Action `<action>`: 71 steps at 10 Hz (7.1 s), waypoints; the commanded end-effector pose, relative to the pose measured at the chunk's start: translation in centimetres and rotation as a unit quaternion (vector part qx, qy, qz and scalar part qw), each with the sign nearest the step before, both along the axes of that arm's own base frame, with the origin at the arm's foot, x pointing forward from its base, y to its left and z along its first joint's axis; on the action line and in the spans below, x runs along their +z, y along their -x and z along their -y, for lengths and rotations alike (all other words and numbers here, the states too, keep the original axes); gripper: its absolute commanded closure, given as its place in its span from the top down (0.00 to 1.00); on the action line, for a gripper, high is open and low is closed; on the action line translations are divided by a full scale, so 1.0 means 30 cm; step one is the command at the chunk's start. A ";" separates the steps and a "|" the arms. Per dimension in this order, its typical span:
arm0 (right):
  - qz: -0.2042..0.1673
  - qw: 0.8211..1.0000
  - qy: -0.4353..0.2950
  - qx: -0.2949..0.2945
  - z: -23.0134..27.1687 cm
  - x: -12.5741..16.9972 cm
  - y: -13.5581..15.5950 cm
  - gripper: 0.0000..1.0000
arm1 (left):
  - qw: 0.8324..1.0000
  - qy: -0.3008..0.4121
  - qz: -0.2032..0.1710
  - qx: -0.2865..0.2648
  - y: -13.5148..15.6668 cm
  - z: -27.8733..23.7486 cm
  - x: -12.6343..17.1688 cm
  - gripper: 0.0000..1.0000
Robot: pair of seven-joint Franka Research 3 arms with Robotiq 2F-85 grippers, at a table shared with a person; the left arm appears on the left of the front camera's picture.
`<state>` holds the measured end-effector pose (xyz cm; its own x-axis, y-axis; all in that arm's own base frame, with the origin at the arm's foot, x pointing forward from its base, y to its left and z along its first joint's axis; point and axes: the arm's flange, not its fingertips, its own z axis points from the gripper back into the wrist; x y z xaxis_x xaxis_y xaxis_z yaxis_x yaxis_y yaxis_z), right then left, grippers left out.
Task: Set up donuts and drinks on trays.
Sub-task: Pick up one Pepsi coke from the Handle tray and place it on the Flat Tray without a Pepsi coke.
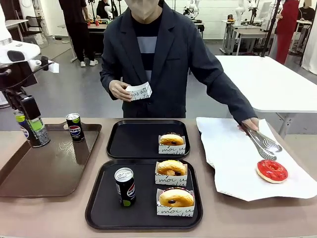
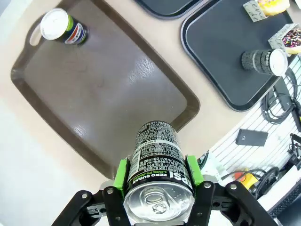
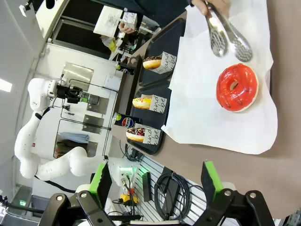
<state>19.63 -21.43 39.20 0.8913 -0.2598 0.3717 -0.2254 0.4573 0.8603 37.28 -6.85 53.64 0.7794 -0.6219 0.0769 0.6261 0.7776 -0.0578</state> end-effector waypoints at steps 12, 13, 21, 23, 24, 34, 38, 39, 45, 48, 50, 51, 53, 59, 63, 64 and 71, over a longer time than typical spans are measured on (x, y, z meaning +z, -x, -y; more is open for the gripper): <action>0.014 1.000 -0.008 -0.001 0.003 0.003 -0.006 1.00 | 1.000 0.002 0.003 0.012 -0.132 0.113 -0.036 0.58; 0.014 1.000 -0.008 -0.001 0.003 0.003 -0.006 1.00 | 1.000 -0.002 0.004 0.013 -0.157 0.151 -0.036 0.58; 0.014 1.000 -0.008 -0.001 0.003 0.003 -0.006 1.00 | 0.998 0.035 0.009 0.059 -0.332 0.433 -0.130 0.58; 0.014 1.000 -0.008 -0.001 0.003 0.003 -0.006 1.00 | 0.997 0.041 0.013 0.070 -0.390 0.488 -0.181 0.58; 0.014 1.000 -0.008 -0.001 0.003 0.003 -0.006 1.00 | 0.996 0.042 0.009 0.072 -0.413 0.505 -0.210 0.58; 0.014 1.000 -0.008 -0.001 0.003 0.003 -0.006 1.00 | 1.000 -0.022 -0.004 0.019 -0.292 0.390 -0.160 0.58; 0.014 1.000 -0.008 -0.001 0.003 0.003 -0.006 1.00 | 0.999 -0.032 -0.006 0.040 -0.474 0.599 -0.250 0.58; 0.014 1.000 -0.008 -0.001 0.003 0.003 -0.006 1.00 | 0.998 -0.036 -0.016 0.047 -0.516 0.646 -0.281 0.58; 0.014 1.000 -0.008 -0.001 0.003 0.003 -0.006 1.00 | 0.996 -0.029 0.016 0.080 -0.616 0.802 -0.484 0.58; 0.014 1.000 -0.008 -0.001 0.003 0.003 -0.006 1.00 | 0.996 -0.019 0.042 0.071 -0.585 0.788 -0.523 0.58; 0.014 1.000 -0.008 -0.001 0.003 0.003 -0.006 1.00 | 0.997 -0.017 0.048 0.060 -0.564 0.786 -0.482 1.00; 0.014 1.000 -0.008 -0.001 0.003 0.003 -0.006 1.00 | 0.997 -0.019 0.056 0.059 -0.545 0.775 -0.453 1.00; 0.014 1.000 -0.008 -0.001 0.003 0.003 -0.006 1.00 | 0.994 -0.028 0.083 0.069 -0.486 0.721 -0.397 0.90; 0.014 1.000 -0.008 -0.001 0.003 0.003 -0.006 1.00 | 0.996 -0.012 0.074 0.052 -0.391 0.695 -0.346 1.00; 0.014 1.000 -0.008 -0.001 0.003 0.003 -0.006 1.00 | 0.996 -0.025 0.068 0.057 -0.410 0.709 -0.345 1.00; 0.014 1.000 -0.008 -0.001 0.003 0.003 -0.006 1.00 | 0.996 -0.025 0.068 0.057 -0.410 0.709 -0.345 1.00; 0.014 1.000 -0.008 -0.001 0.003 0.003 -0.006 1.00 | 0.975 0.022 0.088 0.203 -0.312 0.090 -0.086 1.00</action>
<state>19.57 -21.45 39.23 0.8913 -0.2607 0.3711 -0.2244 0.4576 0.8604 48.57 -11.45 50.60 0.9280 -0.2839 0.2413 0.2912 0.9566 0.0056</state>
